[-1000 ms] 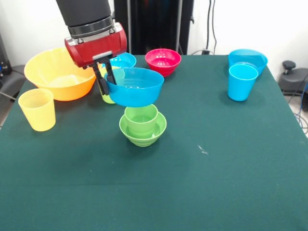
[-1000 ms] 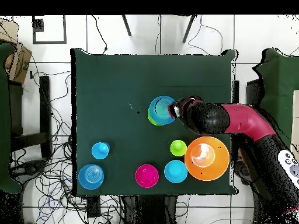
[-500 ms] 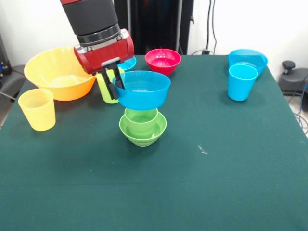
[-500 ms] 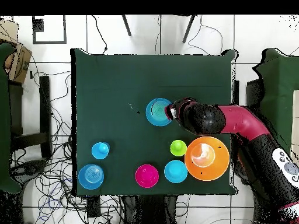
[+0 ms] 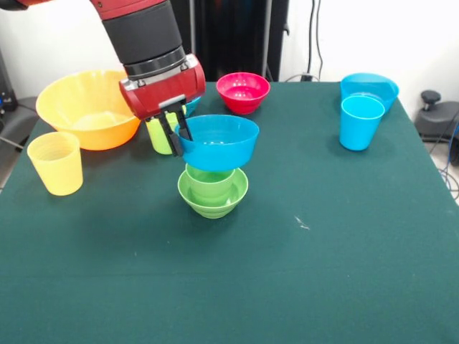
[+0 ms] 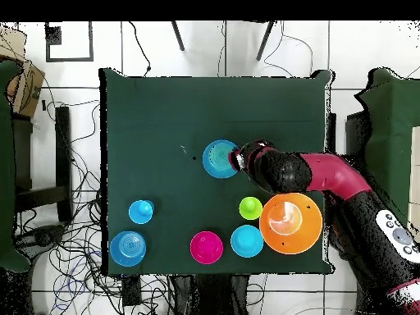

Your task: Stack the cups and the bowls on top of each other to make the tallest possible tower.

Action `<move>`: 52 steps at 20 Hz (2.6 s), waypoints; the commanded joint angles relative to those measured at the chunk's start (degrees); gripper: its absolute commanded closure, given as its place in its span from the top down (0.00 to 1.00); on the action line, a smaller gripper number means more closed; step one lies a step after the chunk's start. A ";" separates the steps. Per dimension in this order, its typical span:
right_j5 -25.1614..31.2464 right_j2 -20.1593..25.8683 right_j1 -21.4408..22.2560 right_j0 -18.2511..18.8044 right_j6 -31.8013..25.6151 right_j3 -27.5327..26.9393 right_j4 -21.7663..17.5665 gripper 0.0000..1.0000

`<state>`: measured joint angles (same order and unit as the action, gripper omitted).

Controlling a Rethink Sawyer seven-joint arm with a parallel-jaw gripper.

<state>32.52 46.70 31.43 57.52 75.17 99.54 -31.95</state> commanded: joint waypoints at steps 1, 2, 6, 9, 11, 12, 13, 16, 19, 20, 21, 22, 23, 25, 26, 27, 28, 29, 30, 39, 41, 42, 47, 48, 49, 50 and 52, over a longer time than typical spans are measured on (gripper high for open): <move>-2.77 0.73 -1.80 -0.49 -4.27 3.17 -4.61 0.00; -3.11 0.59 -1.89 -0.52 -4.24 3.18 -4.78 0.00; -4.15 0.36 -2.46 -0.06 -4.63 3.53 -5.34 0.00; -4.45 0.45 -2.86 0.03 -4.67 3.60 -5.54 0.00; -4.50 0.54 -2.94 0.09 -4.89 3.54 -5.90 0.00; -4.31 0.73 -3.09 0.19 -5.00 3.42 -5.88 0.00; -4.12 0.91 -3.24 0.29 -5.11 3.30 -5.86 0.00; -3.07 1.49 -3.65 0.80 -5.67 2.92 -5.59 0.00; -2.13 1.81 -3.87 1.96 -7.35 2.72 -5.95 0.00; -2.05 1.98 -4.19 2.27 -7.71 2.58 -5.99 0.00; -1.71 2.16 -4.52 2.17 -8.07 2.04 -6.00 0.00; -1.75 2.24 -4.65 2.21 -8.16 1.91 -6.17 0.00; -1.78 2.31 -4.78 2.25 -8.26 1.78 -6.34 0.00; -1.97 2.45 -4.90 2.64 -8.44 2.01 -6.72 0.00; -2.20 2.49 -4.90 2.74 -8.32 2.20 -6.89 0.00; -2.43 2.52 -4.89 2.83 -8.20 2.38 -7.06 0.00; -2.54 2.54 -4.86 2.82 -8.15 2.46 -7.20 0.00; -2.65 2.55 -4.83 2.82 -8.11 2.54 -7.34 0.00; -2.76 2.57 -4.80 2.81 -8.06 2.61 -7.48 0.00; -3.79 2.63 -4.54 2.78 -7.34 3.45 -8.30 0.00; -4.16 2.39 -4.21 2.42 -6.78 3.66 -8.56 0.00; -4.15 2.41 -4.20 2.41 -6.83 3.66 -8.60 0.00; -2.67 1.24 -5.41 0.73 -5.76 1.83 -7.82 0.00; -1.38 0.52 -5.31 -0.03 -5.33 1.15 -7.40 0.00; -0.43 -0.03 -5.21 -0.69 -4.93 0.54 -7.09 0.00; 1.00 -1.01 -4.76 -1.63 -4.29 -0.11 -6.81 0.00; 4.31 -2.72 -3.97 -3.19 -3.87 -1.31 -6.32 0.00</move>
<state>30.60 47.92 27.52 59.09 75.17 100.72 -34.11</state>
